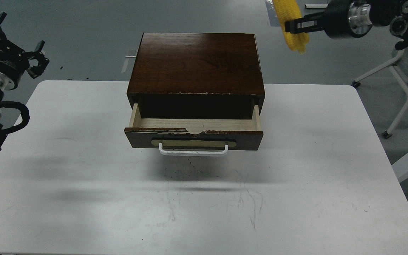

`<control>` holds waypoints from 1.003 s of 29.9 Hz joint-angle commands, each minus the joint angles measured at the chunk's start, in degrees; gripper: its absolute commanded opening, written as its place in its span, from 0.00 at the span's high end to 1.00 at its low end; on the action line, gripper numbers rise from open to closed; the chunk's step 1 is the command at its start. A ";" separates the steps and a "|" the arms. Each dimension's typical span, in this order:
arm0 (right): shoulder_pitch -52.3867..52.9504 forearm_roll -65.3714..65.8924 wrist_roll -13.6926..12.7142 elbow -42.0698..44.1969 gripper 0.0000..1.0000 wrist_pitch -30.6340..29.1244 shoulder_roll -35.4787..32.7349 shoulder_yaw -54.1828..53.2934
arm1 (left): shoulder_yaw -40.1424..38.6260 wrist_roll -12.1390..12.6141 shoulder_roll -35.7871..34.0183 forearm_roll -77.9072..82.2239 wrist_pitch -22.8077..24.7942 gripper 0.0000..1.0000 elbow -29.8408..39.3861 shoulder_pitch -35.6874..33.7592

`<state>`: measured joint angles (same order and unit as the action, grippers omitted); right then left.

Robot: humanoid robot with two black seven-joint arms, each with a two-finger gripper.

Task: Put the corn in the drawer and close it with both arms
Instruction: 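Lift the corn with the right gripper and carry it over the drawer, then lower the corn into the open drawer and release it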

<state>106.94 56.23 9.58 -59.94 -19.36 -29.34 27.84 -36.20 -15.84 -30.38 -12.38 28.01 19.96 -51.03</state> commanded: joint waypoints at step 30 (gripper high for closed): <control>2.40 41.60 4.84 -15.82 0.85 -0.16 16.42 2.84 | 0.17 -0.15 -3.46 2.18 -0.01 0.02 -0.01 0.06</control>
<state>109.69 98.53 14.47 -75.96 -19.51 -13.06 30.63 -36.02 -16.07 -33.79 -10.06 28.00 19.96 -51.01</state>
